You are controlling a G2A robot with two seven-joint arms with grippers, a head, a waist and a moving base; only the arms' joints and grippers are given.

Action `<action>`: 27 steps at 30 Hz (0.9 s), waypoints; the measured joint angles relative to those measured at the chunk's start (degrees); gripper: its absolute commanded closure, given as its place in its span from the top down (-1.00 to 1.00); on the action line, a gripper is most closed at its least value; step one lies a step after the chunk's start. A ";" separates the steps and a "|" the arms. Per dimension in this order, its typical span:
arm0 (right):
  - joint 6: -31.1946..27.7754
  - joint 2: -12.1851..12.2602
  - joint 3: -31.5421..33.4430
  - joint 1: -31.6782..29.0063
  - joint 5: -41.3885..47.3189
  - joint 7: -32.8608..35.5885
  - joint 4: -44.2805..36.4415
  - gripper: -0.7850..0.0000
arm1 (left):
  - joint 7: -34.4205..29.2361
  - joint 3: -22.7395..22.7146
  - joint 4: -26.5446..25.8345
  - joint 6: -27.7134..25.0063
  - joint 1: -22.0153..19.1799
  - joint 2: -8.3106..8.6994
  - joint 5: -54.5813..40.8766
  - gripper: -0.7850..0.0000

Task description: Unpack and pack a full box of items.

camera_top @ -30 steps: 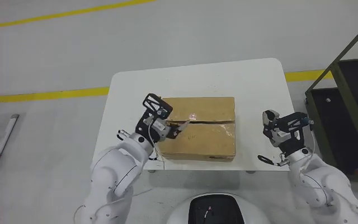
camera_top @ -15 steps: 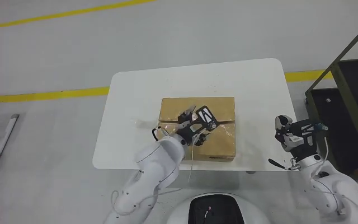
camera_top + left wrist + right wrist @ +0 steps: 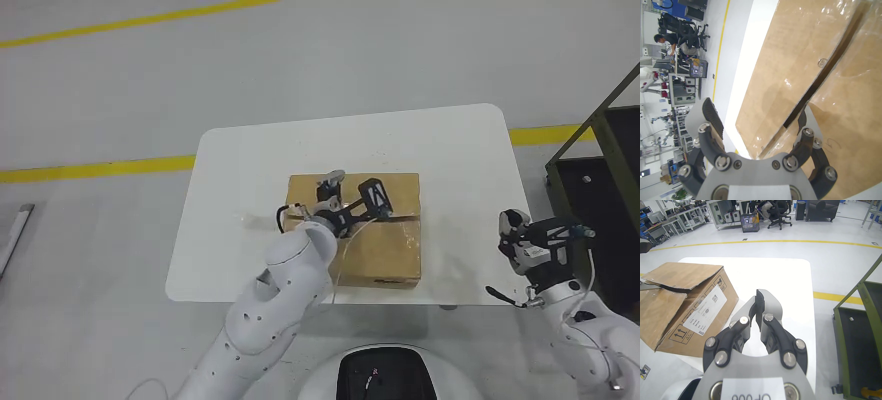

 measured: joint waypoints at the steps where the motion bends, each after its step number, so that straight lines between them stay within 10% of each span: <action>1: 0.00 0.00 0.01 0.00 0.03 0.03 0.00 -1.00 | 0.21 0.24 0.35 -0.43 -0.27 -0.08 0.72 1.00; 27: 1.01 -0.02 -0.33 0.33 0.21 0.15 0.49 -1.00 | 3.82 1.76 4.79 2.41 -5.65 -2.67 7.49 1.00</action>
